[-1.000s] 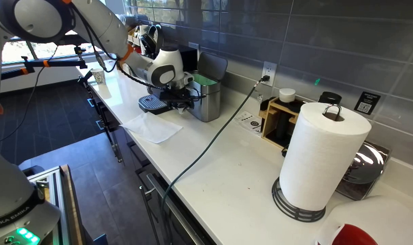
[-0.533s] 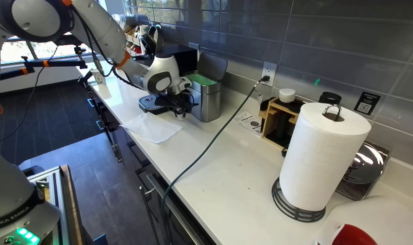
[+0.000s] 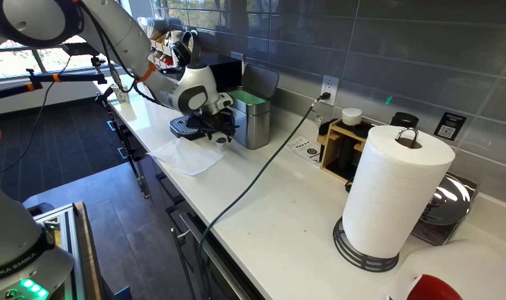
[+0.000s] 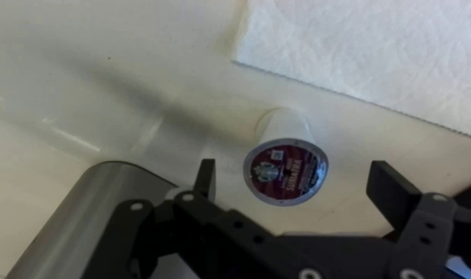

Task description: Move the capsule to the back

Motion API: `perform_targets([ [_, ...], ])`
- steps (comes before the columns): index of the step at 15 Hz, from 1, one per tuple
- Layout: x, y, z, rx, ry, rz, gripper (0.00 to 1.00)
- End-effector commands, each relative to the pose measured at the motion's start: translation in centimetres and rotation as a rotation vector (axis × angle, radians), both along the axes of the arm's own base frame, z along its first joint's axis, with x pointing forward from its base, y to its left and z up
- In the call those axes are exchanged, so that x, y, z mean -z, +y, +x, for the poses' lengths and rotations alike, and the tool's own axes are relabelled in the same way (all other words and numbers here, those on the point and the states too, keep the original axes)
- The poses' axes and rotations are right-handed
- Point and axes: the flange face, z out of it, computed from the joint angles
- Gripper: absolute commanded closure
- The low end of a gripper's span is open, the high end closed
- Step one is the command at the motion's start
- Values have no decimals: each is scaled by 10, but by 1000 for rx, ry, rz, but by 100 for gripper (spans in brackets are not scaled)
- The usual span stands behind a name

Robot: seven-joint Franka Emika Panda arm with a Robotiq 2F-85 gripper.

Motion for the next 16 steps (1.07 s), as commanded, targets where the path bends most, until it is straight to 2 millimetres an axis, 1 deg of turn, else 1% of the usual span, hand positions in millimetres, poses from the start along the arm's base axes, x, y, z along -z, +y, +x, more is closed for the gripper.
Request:
perform_targets([
  [1,-19,-5,-26,35,-66,-16,0],
  [3,-30,-11,-44,47,-71,-33,0],
  [5,-34,-19,-67,16,0,-94,0],
  [8,-29,-24,-100,-60,152,-189,0],
  [10,-25,-23,-114,-160,211,-217,0],
  [12,-21,-22,-120,-255,247,-259,0],
  [14,-14,-20,-118,-328,264,-309,0],
  [16,-8,-17,-113,-351,247,-317,0],
])
